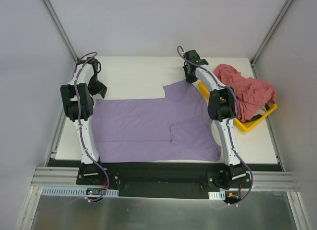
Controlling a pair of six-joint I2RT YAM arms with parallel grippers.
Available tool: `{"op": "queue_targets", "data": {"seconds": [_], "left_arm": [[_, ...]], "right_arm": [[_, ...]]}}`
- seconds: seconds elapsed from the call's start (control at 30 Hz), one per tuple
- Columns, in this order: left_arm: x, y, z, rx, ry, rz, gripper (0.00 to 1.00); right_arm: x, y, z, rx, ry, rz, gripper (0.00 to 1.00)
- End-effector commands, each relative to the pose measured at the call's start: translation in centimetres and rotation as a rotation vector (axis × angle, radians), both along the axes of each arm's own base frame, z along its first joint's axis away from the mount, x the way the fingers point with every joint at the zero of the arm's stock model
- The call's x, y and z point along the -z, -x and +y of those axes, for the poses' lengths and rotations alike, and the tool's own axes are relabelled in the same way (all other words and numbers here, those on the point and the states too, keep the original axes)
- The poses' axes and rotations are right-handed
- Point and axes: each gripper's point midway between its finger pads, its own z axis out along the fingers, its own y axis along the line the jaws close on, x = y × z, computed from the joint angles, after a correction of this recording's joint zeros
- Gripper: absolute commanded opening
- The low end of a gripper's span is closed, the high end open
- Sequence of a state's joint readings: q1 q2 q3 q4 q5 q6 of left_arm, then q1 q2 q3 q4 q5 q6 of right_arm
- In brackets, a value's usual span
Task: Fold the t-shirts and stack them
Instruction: Grap the side of the flattened tshirt furthest away from the robot with both arms
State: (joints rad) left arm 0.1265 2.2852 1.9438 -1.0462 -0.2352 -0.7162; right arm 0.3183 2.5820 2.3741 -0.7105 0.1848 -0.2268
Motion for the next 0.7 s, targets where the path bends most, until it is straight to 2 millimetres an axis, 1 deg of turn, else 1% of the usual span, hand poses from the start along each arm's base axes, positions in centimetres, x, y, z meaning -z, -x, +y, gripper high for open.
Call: {"op": "queue_targets", "data": {"seconds": [0.0,0.1,0.17,0.23,0.27,0.33,0.4,0.43,0.5,0.57,0.63,0.67], "left_arm": [[0.2,-0.7,0.6,-0.031,-0.009,0.001,0.71],[0.6,-1.4,0.3,-0.040,0.010,-0.008,0.67],[1.0,-1.8,0.3,-0.032,0.011,-0.011,0.62],[1.3,-1.8,0.6,-0.033,0.000,-0.002,0.59],[1.5,-1.5,0.5,-0.037,0.002,0.007,0.58],[2.0,-0.9,-0.1,-0.031,0.031,0.027,0.51],[2.1,0.1,-0.2,-0.043,0.032,0.047,0.44],[2.2,0.8,0.1,-0.052,0.012,0.064,0.42],[2.2,1.5,0.4,-0.060,-0.016,0.077,0.41],[2.2,1.5,0.7,-0.060,-0.030,0.081,0.35],[2.4,1.6,0.7,-0.057,-0.026,0.087,0.24],[2.5,1.8,0.6,-0.059,-0.022,0.094,0.17]], "right_arm": [[-3.5,-0.4,-0.6,-0.015,0.004,-0.061,0.00],[-3.4,0.0,0.1,-0.049,-0.015,-0.052,0.00],[-3.4,0.2,0.3,-0.066,-0.029,-0.047,0.00],[-3.4,0.3,0.5,-0.076,-0.043,-0.049,0.00],[-3.5,0.3,0.6,-0.078,-0.048,-0.054,0.01],[-3.5,0.2,0.5,-0.076,-0.049,-0.060,0.00],[-3.8,0.2,0.5,-0.075,-0.048,-0.064,0.00],[-4.1,0.2,0.5,-0.075,-0.050,-0.070,0.00],[-4.6,0.3,0.5,-0.081,-0.056,-0.075,0.00],[-5.2,0.4,0.7,-0.090,-0.059,-0.085,0.00],[-5.7,0.5,0.6,-0.090,-0.057,-0.093,0.00],[-5.9,0.5,0.4,-0.088,-0.058,-0.099,0.00]]}}
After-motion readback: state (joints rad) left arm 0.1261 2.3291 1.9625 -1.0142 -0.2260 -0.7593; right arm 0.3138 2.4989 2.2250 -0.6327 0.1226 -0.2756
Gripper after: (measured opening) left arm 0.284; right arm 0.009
